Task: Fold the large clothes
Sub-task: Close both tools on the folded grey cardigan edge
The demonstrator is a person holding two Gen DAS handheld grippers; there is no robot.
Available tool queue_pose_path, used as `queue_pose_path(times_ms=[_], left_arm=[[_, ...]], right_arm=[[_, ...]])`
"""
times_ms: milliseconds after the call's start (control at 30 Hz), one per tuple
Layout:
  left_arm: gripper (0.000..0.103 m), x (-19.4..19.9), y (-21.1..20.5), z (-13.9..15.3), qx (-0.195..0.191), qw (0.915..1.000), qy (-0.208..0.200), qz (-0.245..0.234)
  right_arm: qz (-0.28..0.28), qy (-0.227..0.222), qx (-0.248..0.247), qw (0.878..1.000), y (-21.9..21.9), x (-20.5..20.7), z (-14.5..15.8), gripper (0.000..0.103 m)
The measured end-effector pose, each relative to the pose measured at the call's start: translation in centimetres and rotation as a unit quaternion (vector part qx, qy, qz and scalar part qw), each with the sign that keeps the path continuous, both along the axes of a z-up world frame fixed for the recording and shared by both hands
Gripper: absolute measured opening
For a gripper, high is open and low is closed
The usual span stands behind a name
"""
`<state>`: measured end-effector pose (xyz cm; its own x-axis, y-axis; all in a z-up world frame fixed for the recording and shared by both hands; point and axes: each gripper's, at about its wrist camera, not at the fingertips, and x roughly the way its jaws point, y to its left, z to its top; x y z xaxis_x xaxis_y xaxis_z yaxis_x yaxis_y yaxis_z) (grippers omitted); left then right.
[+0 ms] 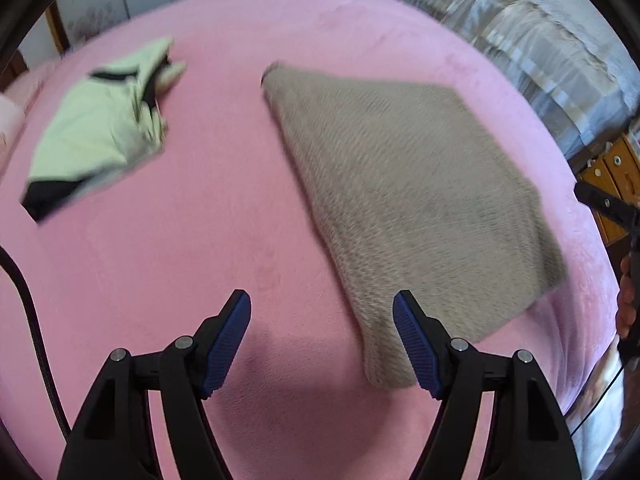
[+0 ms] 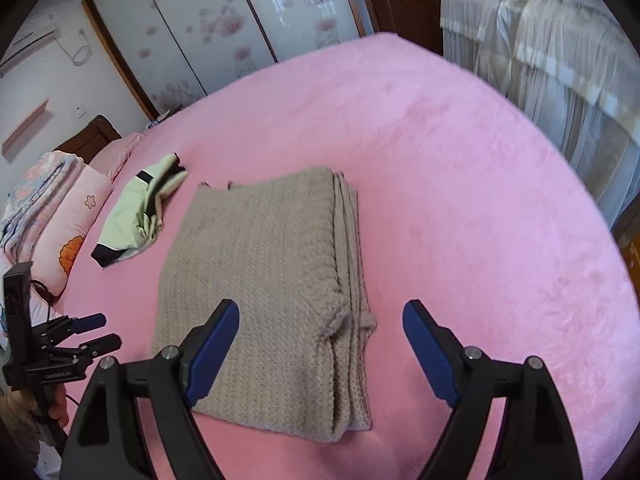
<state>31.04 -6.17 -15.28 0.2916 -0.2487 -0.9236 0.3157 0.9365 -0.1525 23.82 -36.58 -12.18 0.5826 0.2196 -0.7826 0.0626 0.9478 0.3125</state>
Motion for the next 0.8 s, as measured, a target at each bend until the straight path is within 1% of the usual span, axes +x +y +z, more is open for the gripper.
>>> queue_pose_path(times_ms=[67, 100, 133, 167, 233, 267, 300, 367, 400, 433, 467, 500, 567, 633, 700, 733, 767, 800], left_arm=[[0.072, 1.3, 0.5, -2.3, -0.041, 0.9987, 0.028, 0.011], [0.072, 1.6, 0.5, -2.8, -0.053, 0.998, 0.032, 0.014], [0.072, 2.2, 0.6, -3.5, -0.084, 0.9955, 0.039, 0.016], [0.072, 2.7, 0.7, -3.9, -0.106, 0.9933, 0.043, 0.018], [0.072, 3.4, 0.7, -4.5, -0.136, 0.9893, 0.048, 0.019], [0.072, 3.7, 0.7, -4.7, -0.146, 0.9879, 0.05, 0.018], [0.072, 4.2, 0.5, -5.0, -0.165, 0.9849, 0.05, 0.015], [0.072, 4.9, 0.2, -5.7, -0.185, 0.9805, 0.062, 0.019], [0.072, 5.2, -0.1, -6.1, -0.197, 0.978, 0.067, 0.019], [0.072, 5.5, -0.3, -6.4, -0.203, 0.9764, 0.07, 0.018], [0.078, 5.7, -0.6, -6.7, -0.204, 0.9763, 0.072, 0.018], [0.08, 5.9, -1.0, -7.0, -0.205, 0.9761, 0.071, 0.014], [0.083, 6.3, -1.2, -7.4, -0.211, 0.9751, 0.069, 0.009], [0.085, 6.8, -1.3, -8.1, -0.223, 0.9719, 0.075, 0.009], [0.085, 7.5, -1.1, -8.8, -0.235, 0.9685, 0.081, 0.015], [0.085, 7.5, -1.3, -8.7, -0.236, 0.9681, 0.082, 0.018], [0.084, 7.4, -1.2, -8.7, -0.236, 0.9683, 0.078, 0.023], [0.079, 7.3, -1.2, -8.6, -0.232, 0.9696, 0.072, 0.031]], right_arm=[[0.012, 0.015, 0.014, 1.0, -0.1, 0.7, -1.9, 0.085], [0.018, 0.019, 0.021, 0.999, -0.1, 1.0, -2.6, 0.085], [0.023, 0.025, 0.027, 0.999, -0.1, 1.4, -3.4, 0.085], [0.026, 0.03, 0.036, 0.999, -0.1, 1.9, -4.2, 0.085], [0.036, 0.039, 0.061, 0.997, -0.2, 3.0, -5.6, 0.085], [0.038, 0.042, 0.065, 0.996, -0.2, 3.6, -6.1, 0.085], [0.044, 0.043, 0.071, 0.996, -0.2, 4.3, -6.7, 0.085], [0.049, 0.053, 0.074, 0.995, -0.2, 5.4, -7.6, 0.085], [0.054, 0.057, 0.087, 0.993, -0.2, 5.9, -8.1, 0.085], [0.06, 0.059, 0.103, 0.991, -0.3, 6.4, -8.6, 0.085], [0.064, 0.06, 0.114, 0.99, -0.5, 6.9, -8.9, 0.085], [0.069, 0.06, 0.129, 0.987, -0.6, 7.3, -9.3, 0.085], [0.078, 0.067, 0.154, 0.983, -1.0, 8.1, -10.1, 0.085], [0.088, 0.069, 0.173, 0.979, -1.3, 8.7, -10.5, 0.084], [0.101, 0.066, 0.178, 0.977, -1.2, 9.2, -10.7, 0.083], [0.107, 0.064, 0.177, 0.976, -1.0, 9.4, -10.6, 0.078], [0.112, 0.064, 0.176, 0.976, -0.8, 9.6, -10.6, 0.072], [0.112, 0.063, 0.175, 0.976, -0.6, 9.8, -10.5, 0.069]])
